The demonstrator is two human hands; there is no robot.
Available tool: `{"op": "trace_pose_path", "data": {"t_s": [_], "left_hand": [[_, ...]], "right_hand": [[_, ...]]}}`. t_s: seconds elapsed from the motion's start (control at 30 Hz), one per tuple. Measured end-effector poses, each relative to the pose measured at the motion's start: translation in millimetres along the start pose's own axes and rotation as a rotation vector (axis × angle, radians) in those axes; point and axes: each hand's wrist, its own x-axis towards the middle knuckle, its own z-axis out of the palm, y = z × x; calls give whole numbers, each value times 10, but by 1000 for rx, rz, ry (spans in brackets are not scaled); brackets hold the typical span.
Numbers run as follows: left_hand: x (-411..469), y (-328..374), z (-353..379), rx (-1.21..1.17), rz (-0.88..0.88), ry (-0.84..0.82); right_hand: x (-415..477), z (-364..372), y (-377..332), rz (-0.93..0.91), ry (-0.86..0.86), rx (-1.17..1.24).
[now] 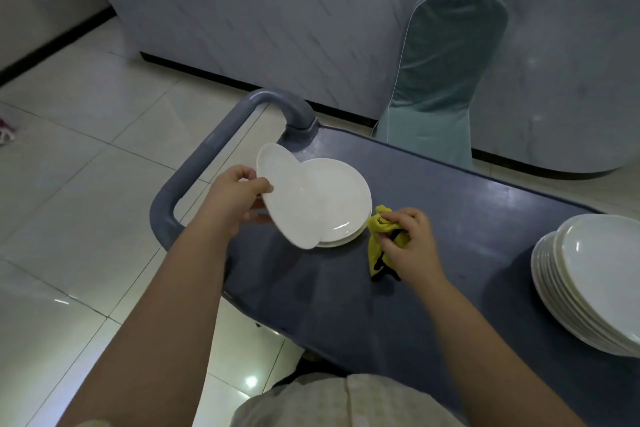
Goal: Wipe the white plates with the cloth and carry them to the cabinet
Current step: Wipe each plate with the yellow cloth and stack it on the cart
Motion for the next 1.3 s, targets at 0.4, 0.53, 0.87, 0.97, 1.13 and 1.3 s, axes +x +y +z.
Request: {"op": "trace_pose_path", "data": {"t_s": [0.4, 0.53, 0.87, 0.97, 1.13, 1.3], "left_hand": [[-694, -783, -94, -528, -164, -261], [-935, -817, 303, -593, -145, -305], [-1177, -694, 630, -588, -30, -422], [-1196, -652, 675, -548, 19, -515], [-1179, -654, 702, -485, -20, -539], [-1233, -575, 849, -379, 50, -621]], "right_hand": [[94, -581, -712, -129, -58, 311], [16, -227, -876, -103, -229, 252], [-325, -125, -887, -397, -72, -80], [-333, -95, -894, -580, -114, -178], [-234, -734, -366, -655, -22, -271], [133, -588, -679, -511, 134, -113]]}}
